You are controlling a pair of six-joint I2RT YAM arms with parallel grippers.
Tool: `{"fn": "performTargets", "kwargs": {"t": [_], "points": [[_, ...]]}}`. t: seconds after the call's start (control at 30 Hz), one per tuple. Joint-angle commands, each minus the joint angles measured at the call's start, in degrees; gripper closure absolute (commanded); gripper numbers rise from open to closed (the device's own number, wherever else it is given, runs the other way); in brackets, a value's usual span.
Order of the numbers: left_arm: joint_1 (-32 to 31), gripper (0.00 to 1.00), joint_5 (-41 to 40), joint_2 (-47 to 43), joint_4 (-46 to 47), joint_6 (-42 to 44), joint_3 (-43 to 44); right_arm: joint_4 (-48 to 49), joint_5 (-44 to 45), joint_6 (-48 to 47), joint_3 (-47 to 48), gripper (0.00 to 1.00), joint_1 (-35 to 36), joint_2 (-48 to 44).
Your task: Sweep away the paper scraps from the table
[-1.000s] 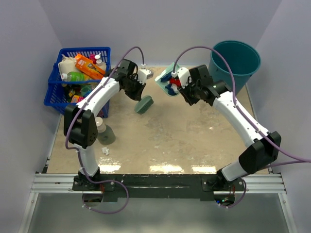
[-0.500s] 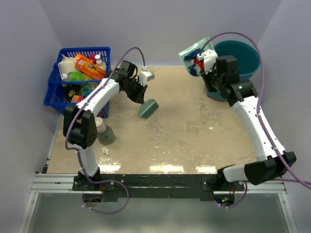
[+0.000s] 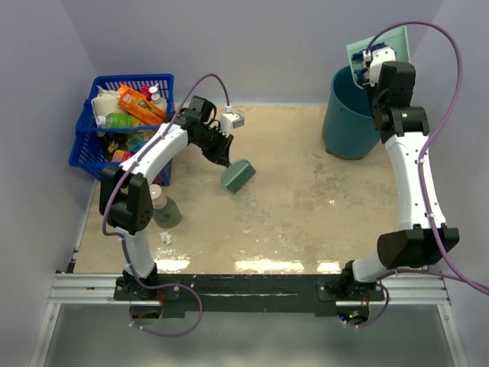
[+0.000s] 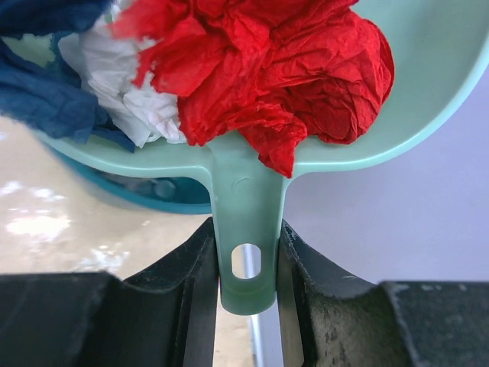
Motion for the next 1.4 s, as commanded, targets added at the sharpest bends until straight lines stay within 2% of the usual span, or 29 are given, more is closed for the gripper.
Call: {"fn": "performTargets", "kwargs": {"t": [0.0,0.23,0.4,0.63,0.83,1.03,1.17,1.37], "points": [[-0.63,1.0,2.46,-2.1,-0.07,-0.11,0.01,3.55,7.35,-5.01,4.5,1.0,-1.91,2.48],[-1.95,1.0,2.54,-2.62,-0.07,0.15,-0.87,2.58,10.08,-13.35,9.52,1.0,-5.95,7.14],[-2.65,1.0,2.54,-2.45,-0.33,0.33,-1.04,7.92,14.11,-21.88,6.8,1.0,-6.13,7.41],[-3.79,1.0,2.63,-1.84,-0.25,0.33,-0.69,14.97,17.02,-39.17,2.67,1.0,-6.13,6.97],[-4.94,1.0,2.19,-1.83,-0.42,0.5,-0.52,30.69,21.15,-57.9,-9.89,1.0,-6.13,3.02],[-5.81,1.0,2.02,-1.57,-0.69,0.5,-0.43,40.54,20.37,-65.03,-17.1,1.0,-6.22,0.2],[-5.82,1.0,2.02,-1.48,-0.86,0.59,-0.16,40.82,19.93,-65.75,-19.3,1.0,-6.13,-1.2],[-5.9,1.0,2.28,-1.48,-1.04,0.68,0.01,48.72,17.65,-73.48,-26.07,1.0,-6.31,-3.31]]}}
